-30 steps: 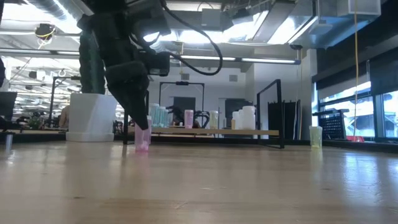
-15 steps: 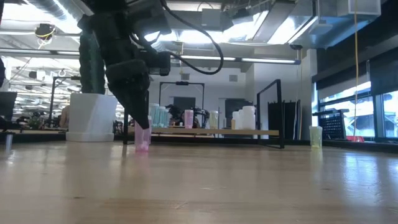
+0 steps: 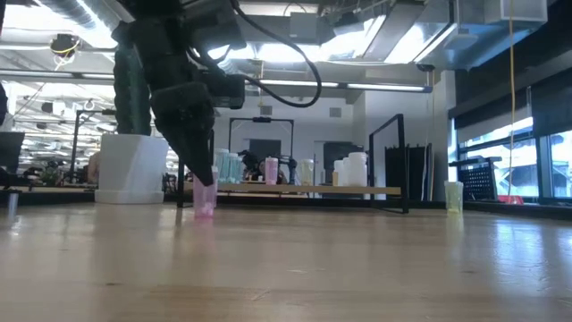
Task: Pick and place medicine bottles onto shelf by color
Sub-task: Put the left pink pill bottle on the shelf aligned with the other pink pill bottle
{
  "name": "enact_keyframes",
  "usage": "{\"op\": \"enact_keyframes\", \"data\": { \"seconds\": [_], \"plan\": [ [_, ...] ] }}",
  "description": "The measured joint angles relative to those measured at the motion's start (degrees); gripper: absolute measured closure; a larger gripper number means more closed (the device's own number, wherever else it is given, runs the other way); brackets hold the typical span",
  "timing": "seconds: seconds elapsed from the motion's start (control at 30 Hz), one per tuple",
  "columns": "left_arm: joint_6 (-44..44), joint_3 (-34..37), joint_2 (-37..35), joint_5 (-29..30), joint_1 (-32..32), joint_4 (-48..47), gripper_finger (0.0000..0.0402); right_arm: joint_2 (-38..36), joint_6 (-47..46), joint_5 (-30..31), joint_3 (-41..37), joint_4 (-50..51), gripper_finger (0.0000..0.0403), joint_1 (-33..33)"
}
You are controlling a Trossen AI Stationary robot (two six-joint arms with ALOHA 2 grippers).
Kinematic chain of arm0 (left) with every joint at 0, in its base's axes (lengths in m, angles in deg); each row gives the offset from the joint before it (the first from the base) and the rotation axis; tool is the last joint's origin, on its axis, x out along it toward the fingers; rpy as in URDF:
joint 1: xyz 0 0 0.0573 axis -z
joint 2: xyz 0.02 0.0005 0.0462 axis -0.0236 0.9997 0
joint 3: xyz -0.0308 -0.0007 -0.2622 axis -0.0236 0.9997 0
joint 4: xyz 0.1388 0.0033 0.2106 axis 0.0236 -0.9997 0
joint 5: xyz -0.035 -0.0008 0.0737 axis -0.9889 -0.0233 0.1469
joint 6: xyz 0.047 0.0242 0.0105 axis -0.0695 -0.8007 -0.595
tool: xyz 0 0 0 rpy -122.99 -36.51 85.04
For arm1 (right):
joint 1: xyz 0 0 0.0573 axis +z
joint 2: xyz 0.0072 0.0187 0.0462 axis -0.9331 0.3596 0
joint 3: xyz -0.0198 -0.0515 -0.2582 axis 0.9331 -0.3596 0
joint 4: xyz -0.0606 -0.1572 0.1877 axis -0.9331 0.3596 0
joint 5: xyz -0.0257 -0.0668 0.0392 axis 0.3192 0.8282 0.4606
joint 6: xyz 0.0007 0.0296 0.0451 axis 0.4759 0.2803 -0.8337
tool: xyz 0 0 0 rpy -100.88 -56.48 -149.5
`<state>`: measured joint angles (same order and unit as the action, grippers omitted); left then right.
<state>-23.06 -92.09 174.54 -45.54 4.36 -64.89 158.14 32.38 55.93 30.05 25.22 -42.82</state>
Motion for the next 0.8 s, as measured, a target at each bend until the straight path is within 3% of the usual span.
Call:
{"op": "enact_keyframes", "data": {
  "seconds": [0.27,0.53,0.8],
  "plan": [
    [0.4,0.0,-2.4,-1.3,0.0,-0.5,0.0309,0.0,0.1,0.0,0.0,0.0,0.0194,0.0],
    [1.0,-0.2,-9.8,-1.1,-0.3,-4.7,0.0308,0.0,0.0,0.0,0.0,0.0,0.0194,0.0],
    [-1.4,-14.6,-11.8,2.1,-1.2,-21.2,0.0308,0.0,0.1,0.0,0.0,0.0,0.0194,0.0]
  ]
}}
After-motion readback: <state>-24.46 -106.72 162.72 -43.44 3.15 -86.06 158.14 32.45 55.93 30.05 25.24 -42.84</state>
